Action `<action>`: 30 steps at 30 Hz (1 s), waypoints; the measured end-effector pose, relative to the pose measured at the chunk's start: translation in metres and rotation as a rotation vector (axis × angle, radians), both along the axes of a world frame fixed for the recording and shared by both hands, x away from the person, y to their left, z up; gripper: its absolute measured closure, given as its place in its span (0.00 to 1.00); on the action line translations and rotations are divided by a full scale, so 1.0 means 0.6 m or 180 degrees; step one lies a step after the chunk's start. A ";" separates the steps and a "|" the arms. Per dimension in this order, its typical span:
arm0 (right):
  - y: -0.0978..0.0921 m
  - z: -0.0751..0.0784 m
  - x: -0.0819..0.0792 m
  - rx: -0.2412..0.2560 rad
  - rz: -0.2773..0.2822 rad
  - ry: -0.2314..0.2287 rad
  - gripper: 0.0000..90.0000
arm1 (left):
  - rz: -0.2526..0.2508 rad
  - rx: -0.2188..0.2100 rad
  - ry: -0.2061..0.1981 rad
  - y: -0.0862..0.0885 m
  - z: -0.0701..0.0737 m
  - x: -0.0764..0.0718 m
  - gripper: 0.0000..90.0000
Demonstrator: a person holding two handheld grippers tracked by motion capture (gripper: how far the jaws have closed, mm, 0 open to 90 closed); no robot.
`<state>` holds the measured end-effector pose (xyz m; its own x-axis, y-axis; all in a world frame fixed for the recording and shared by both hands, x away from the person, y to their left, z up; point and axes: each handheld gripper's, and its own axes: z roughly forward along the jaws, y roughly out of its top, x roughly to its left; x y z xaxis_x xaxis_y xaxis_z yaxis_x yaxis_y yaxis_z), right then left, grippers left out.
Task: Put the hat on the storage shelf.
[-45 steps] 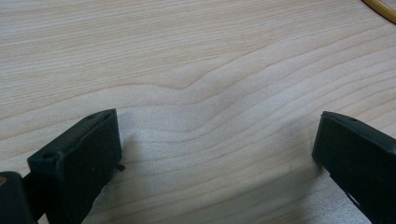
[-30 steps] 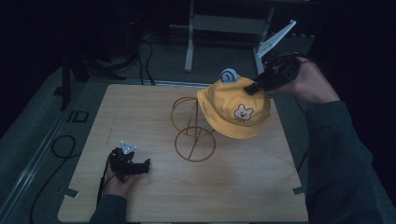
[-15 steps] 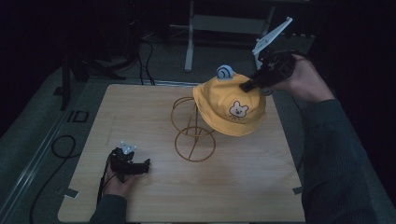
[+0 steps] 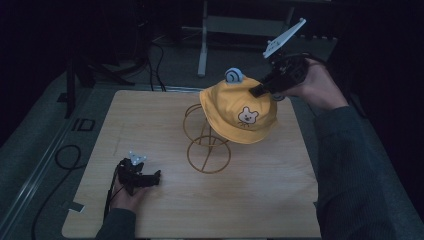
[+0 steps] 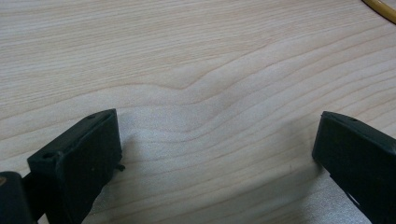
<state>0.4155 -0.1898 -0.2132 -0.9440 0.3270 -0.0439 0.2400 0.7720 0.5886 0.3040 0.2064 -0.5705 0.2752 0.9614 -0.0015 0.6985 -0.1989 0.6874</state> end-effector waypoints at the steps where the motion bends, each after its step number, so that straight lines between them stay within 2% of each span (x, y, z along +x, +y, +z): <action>1: 0.002 0.000 0.000 0.0002 -0.0002 -0.0001 0.86 | -0.0001 0.0001 0.0001 0.000 0.000 0.000 0.01; 22: 0.044 -0.013 0.011 0.0027 0.0063 0.0008 0.86 | -0.0003 0.0002 0.0005 0.000 0.000 0.000 0.01; 30: 0.074 -0.019 0.016 0.0006 0.0096 0.0004 0.85 | -0.0003 0.0002 0.0005 0.000 0.000 0.000 0.01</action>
<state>0.4252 -0.1452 -0.2244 -0.9535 0.2984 -0.0420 0.2174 0.7777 0.5898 0.3040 0.2066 -0.5704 0.2761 0.9611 -0.0013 0.6994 -0.2000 0.6862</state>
